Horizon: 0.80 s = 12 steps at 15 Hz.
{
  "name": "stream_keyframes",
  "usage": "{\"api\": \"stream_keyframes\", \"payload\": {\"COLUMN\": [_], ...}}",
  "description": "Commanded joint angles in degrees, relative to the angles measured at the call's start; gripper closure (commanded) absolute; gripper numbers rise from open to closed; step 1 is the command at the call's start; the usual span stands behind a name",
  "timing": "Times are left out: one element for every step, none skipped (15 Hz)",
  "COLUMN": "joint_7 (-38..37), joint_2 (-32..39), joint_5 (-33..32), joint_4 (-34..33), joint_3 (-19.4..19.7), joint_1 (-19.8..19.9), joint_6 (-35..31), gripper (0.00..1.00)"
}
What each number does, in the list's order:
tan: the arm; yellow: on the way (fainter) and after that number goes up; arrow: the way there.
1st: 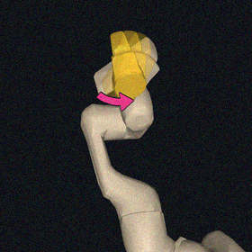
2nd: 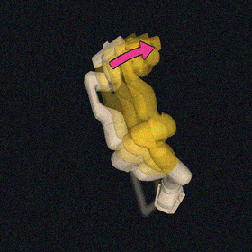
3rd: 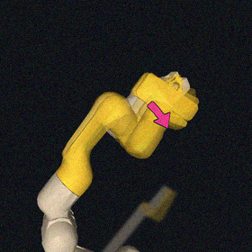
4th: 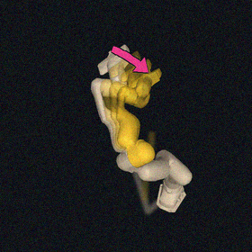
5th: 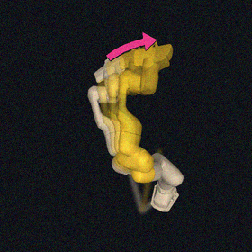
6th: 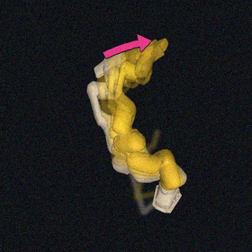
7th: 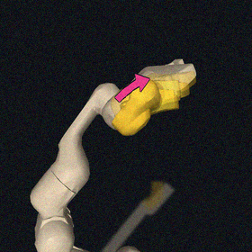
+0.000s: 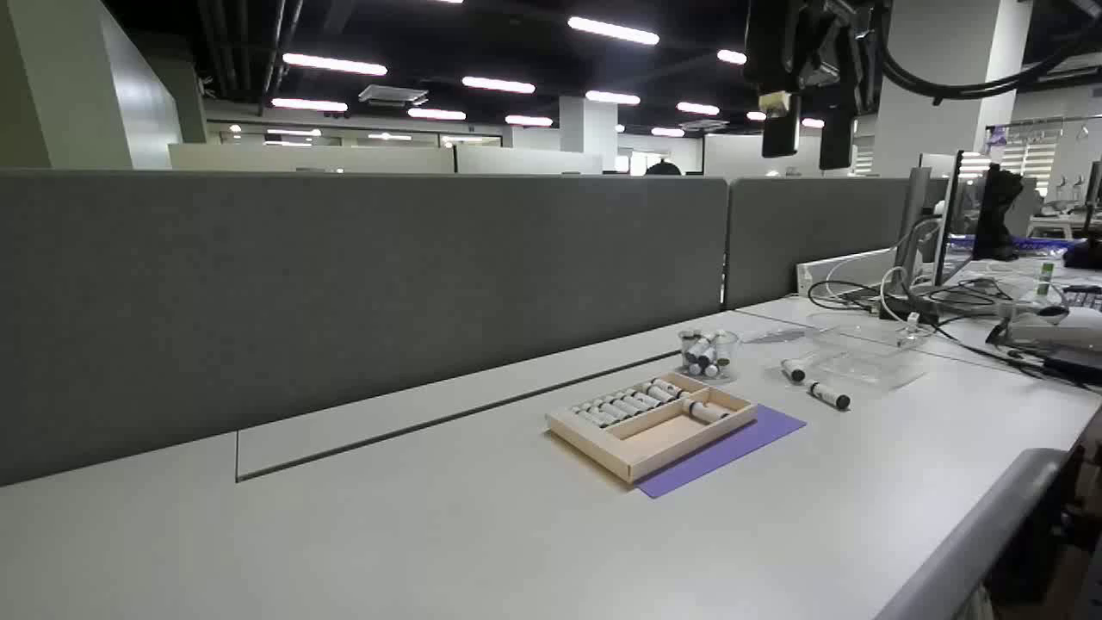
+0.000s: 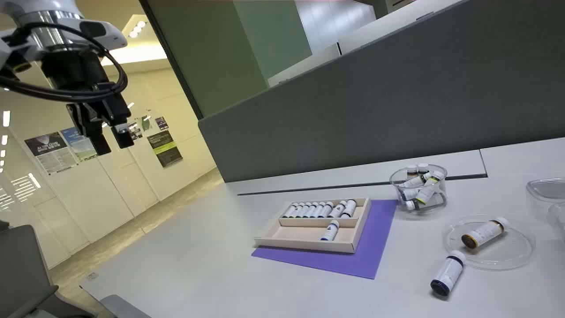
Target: Get the leftmost bottle from the table and put it on the lower half of the cardboard box
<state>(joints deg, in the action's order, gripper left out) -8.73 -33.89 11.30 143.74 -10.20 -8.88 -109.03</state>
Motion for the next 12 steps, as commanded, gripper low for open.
{"api": "stream_keyframes", "payload": {"joint_7": [0.0,0.0,0.0,0.0,0.0,0.0,0.0,0.0,0.0,0.0,0.4,1.5], "joint_2": [0.0,0.0,0.0,0.0,0.0,0.0,0.0,0.0,0.0,0.0,0.3,0.7], "joint_5": [-0.1,-0.1,-0.1,-0.1,-0.1,-0.1,-0.1,-0.1,-0.1,-0.1,-0.6,-2.3], "joint_4": [-0.1,-0.1,-0.1,-0.1,-0.1,-0.1,-0.1,-0.1,-0.1,-0.1,-0.2,0.0], "joint_3": [0.1,0.1,0.1,0.1,0.1,0.1,0.1,0.1,0.1,0.1,0.8,1.9], "joint_1": [-0.1,-0.1,-0.1,-0.1,-0.1,-0.1,-0.1,-0.1,-0.1,-0.1,0.7,2.2], "joint_6": [0.0,0.0,0.0,-0.1,-0.1,-0.1,-0.1,-0.1,-0.1,-0.1,-0.7,-2.8], "gripper": [0.00,0.00,0.00,0.00,0.00,0.00,0.00,0.00,0.00,0.00,0.00,0.00]}}
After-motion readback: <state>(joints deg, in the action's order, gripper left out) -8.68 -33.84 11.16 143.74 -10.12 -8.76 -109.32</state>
